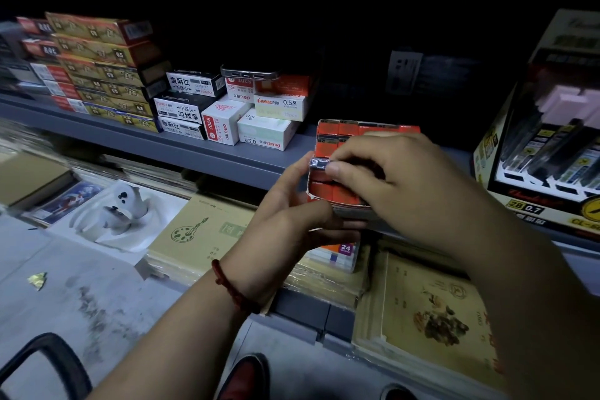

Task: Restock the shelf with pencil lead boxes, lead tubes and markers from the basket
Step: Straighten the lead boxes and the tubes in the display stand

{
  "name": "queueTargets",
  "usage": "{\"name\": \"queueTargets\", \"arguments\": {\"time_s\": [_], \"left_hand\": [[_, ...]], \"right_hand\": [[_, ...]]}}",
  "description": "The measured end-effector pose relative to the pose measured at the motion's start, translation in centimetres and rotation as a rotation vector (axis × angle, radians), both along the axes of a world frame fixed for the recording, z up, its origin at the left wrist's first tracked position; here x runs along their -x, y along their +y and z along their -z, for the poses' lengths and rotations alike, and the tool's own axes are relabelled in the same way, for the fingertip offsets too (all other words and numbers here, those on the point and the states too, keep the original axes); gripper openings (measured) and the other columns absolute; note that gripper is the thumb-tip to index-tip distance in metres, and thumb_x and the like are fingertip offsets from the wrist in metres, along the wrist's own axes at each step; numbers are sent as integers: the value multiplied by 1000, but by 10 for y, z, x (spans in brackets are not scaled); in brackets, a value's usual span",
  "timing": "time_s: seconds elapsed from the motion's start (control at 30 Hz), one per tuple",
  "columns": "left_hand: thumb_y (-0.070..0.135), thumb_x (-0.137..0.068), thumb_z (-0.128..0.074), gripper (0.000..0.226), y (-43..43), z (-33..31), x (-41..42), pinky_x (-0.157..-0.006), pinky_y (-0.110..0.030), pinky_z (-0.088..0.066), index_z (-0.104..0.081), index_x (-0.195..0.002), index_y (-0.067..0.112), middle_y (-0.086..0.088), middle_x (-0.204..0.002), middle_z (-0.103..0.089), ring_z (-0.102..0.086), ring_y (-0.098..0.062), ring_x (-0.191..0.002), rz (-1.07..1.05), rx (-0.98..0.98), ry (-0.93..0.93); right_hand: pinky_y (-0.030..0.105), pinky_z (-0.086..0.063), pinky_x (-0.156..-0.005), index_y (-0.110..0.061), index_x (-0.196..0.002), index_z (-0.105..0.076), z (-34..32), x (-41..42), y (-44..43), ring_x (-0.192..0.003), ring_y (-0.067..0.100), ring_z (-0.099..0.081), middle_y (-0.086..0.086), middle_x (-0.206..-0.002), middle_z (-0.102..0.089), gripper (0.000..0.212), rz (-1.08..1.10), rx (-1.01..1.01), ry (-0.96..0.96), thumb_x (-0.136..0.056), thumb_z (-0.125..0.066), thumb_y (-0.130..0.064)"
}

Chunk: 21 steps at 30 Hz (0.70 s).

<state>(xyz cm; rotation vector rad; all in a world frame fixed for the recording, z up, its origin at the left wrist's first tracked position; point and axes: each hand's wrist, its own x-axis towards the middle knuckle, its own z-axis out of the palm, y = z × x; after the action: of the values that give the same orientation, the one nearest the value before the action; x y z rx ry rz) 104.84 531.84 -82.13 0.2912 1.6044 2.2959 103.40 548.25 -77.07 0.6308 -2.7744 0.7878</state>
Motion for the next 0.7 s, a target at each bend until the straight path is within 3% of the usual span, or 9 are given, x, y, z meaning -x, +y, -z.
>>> {"name": "queueTargets", "arguments": {"time_s": [0.2,0.33,0.5,0.6,0.7], "left_hand": [[-3,-77,-48,70,4,5,0,-86,-46,-60,-43,-144,14,-35,-111,-66,-67,-50,-104,-21,48,40],[-1,-75,-50,71,4,4,-1,-81,-43,-61,-45,-143,16,-36,-109,-65,-65,-52,-103,-30,54,48],[2,-77,-53,73,3,5,1,-77,-39,-60,-42,-147,21,-39,-114,-63,-66,-52,-103,-28,41,42],[3,-78,-53,72,3,4,0,-75,-36,-60,-43,-147,22,-39,-114,-62,-66,-52,-102,-26,25,37],[4,-78,-53,70,3,5,1,-74,-36,-60,-45,-146,24,-40,-113,-62,-67,-51,-100,-33,30,25]], "right_hand": [[40,-53,-70,-36,-88,-70,12,6,-8,-78,6,-55,-11,-86,-52,20,129,145,83,-93,-54,-47],[41,-54,-71,-30,-81,-71,14,8,-12,-79,6,-58,-10,-87,-55,23,131,204,86,-92,-56,-45],[44,-53,-69,-22,-77,-65,12,10,-7,-72,10,-59,-4,-79,-60,36,119,154,24,-100,-49,-45],[44,-51,-72,-23,-75,-59,10,10,-6,-76,11,-56,-5,-83,-56,34,100,96,-22,-102,-46,-41],[40,-50,-70,-25,-78,-64,12,10,-7,-74,8,-55,-7,-82,-55,30,126,104,19,-100,-51,-42]]}}
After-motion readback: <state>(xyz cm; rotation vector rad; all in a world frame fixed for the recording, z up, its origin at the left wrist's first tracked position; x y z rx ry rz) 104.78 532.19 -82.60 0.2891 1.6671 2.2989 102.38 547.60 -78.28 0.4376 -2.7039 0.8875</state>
